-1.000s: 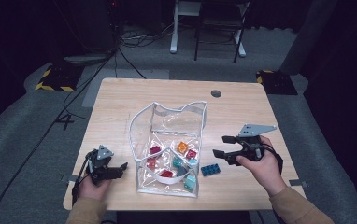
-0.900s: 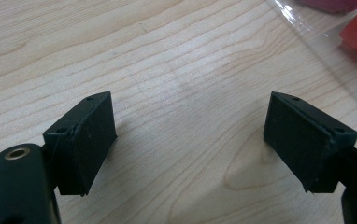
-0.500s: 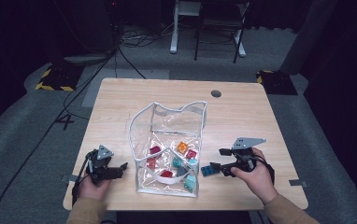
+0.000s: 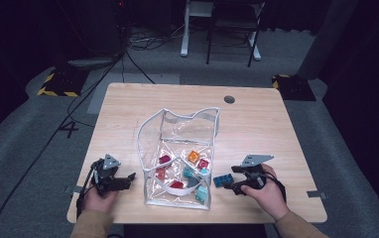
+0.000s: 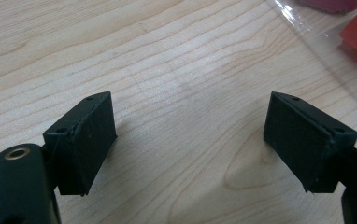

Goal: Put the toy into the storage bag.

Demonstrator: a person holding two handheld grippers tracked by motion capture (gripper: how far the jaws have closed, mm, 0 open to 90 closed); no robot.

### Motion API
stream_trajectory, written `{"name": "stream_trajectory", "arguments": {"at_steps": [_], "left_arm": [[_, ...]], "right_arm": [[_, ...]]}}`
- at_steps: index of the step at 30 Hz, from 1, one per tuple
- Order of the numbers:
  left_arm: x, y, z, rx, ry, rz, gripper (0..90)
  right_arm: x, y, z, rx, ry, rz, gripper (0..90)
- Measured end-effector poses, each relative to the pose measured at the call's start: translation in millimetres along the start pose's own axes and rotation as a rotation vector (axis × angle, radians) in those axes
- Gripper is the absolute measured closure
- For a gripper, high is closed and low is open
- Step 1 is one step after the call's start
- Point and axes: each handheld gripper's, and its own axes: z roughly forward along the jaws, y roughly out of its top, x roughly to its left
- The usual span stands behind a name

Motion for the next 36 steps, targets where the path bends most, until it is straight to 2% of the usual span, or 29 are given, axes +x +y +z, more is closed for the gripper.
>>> {"name": "stream_trajectory", "arguments": {"at_steps": [8, 11, 14, 17, 20, 27, 36], "left_arm": [[0.0, 0.0, 0.0, 0.0, 0.0, 0.0, 17.3], [0.1, 0.0, 0.0, 0.001, -0.001, 0.001, 17.3], [0.0, 0.0, 0.0, 0.0, 0.0, 0.0, 17.3], [0.1, 0.0, -0.1, 0.001, -0.001, 0.001, 17.3], [0.1, 0.0, -0.1, 0.001, -0.001, 0.001, 17.3], [0.1, 0.0, 0.0, 0.001, -0.001, 0.001, 17.3], [0.1, 0.0, -0.1, 0.001, -0.001, 0.001, 17.3]], "right_arm": [[-1.8, -2.0, 12.2, 0.026, -0.011, -0.059, 21.9], [-0.5, -2.4, 17.7, 0.037, -0.012, -0.085, 24.4], [0.6, -3.7, 21.0, 0.032, -0.018, -0.105, 33.4], [0.8, -2.6, 18.7, 0.047, -0.045, -0.136, 51.2], [0.5, -2.2, 15.7, 0.061, -0.041, -0.125, 59.0], [0.9, -3.8, 10.6, 0.059, -0.047, -0.099, 59.5], [0.0, 3.1, -8.6, 0.016, -0.047, -0.081, 59.5]]}}
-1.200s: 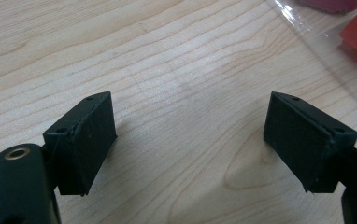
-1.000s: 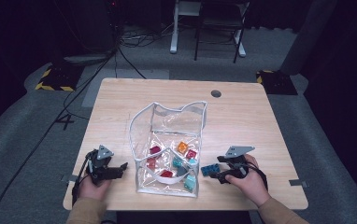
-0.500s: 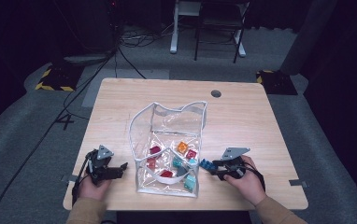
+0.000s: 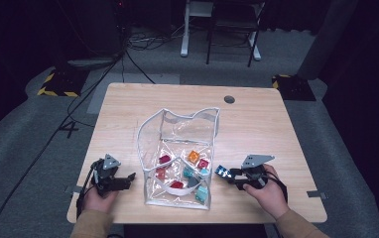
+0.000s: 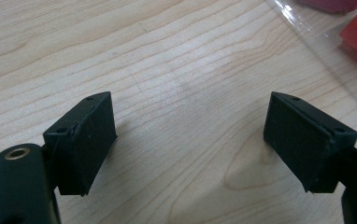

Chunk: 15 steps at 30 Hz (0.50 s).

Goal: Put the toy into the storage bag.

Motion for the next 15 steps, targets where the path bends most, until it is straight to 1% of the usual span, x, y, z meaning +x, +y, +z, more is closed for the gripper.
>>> {"name": "stream_trajectory", "arguments": {"at_steps": [15], "left_arm": [[0.0, 0.0, 0.0, 0.0, 0.0, 0.0, 17.3]], "right_arm": [[-1.5, 20.9, -39.9, -0.068, -0.014, 0.001, 59.5]]}}
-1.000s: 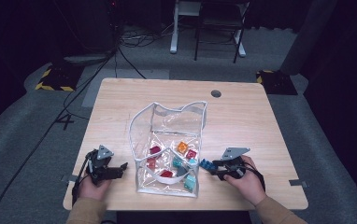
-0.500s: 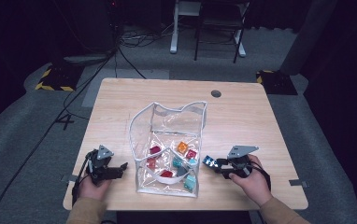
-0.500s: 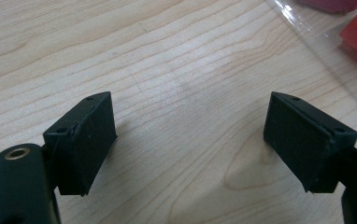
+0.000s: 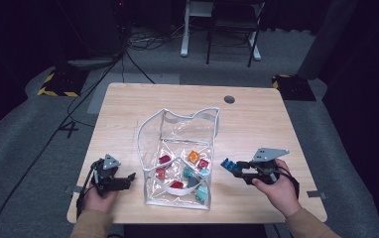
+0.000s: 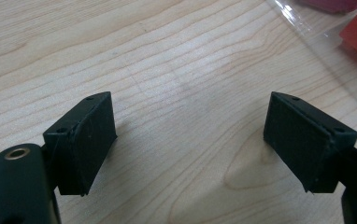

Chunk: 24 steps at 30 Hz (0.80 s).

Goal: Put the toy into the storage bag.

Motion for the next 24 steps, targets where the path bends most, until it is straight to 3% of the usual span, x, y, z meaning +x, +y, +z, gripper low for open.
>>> {"name": "stream_trajectory", "arguments": {"at_steps": [24], "left_arm": [[0.0, 0.0, 0.0, 0.0, 0.0, 0.0, 17.3]], "right_arm": [[3.7, 47.5, -46.0, -0.142, -0.006, -0.029, 59.5]]}}
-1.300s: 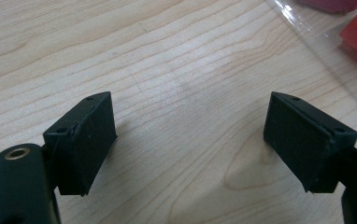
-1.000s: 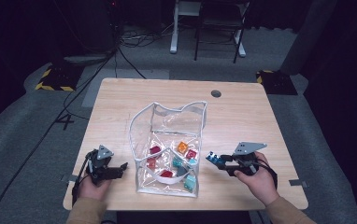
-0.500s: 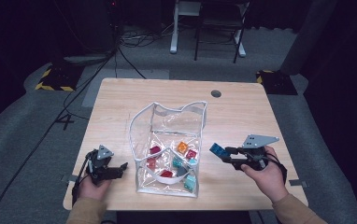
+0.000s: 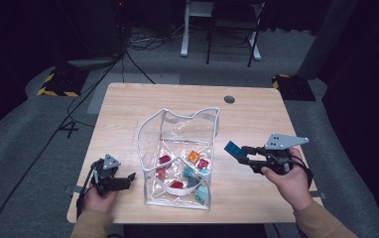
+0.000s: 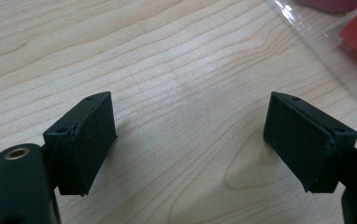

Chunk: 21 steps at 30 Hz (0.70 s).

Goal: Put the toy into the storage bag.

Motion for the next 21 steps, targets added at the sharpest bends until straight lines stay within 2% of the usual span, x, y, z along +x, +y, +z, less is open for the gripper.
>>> {"name": "stream_trajectory", "arguments": {"at_steps": [14, 21], "left_arm": [[-0.1, -0.1, -0.1, 0.0, 0.002, 0.0, 17.3], [0.0, 0.0, -0.1, 0.0, 0.001, 0.0, 17.3]], "right_arm": [[2.6, 35.9, -12.4, -0.06, 0.012, -0.032, 59.5], [5.2, 55.5, -12.5, -0.082, 0.022, -0.051, 59.5]]}}
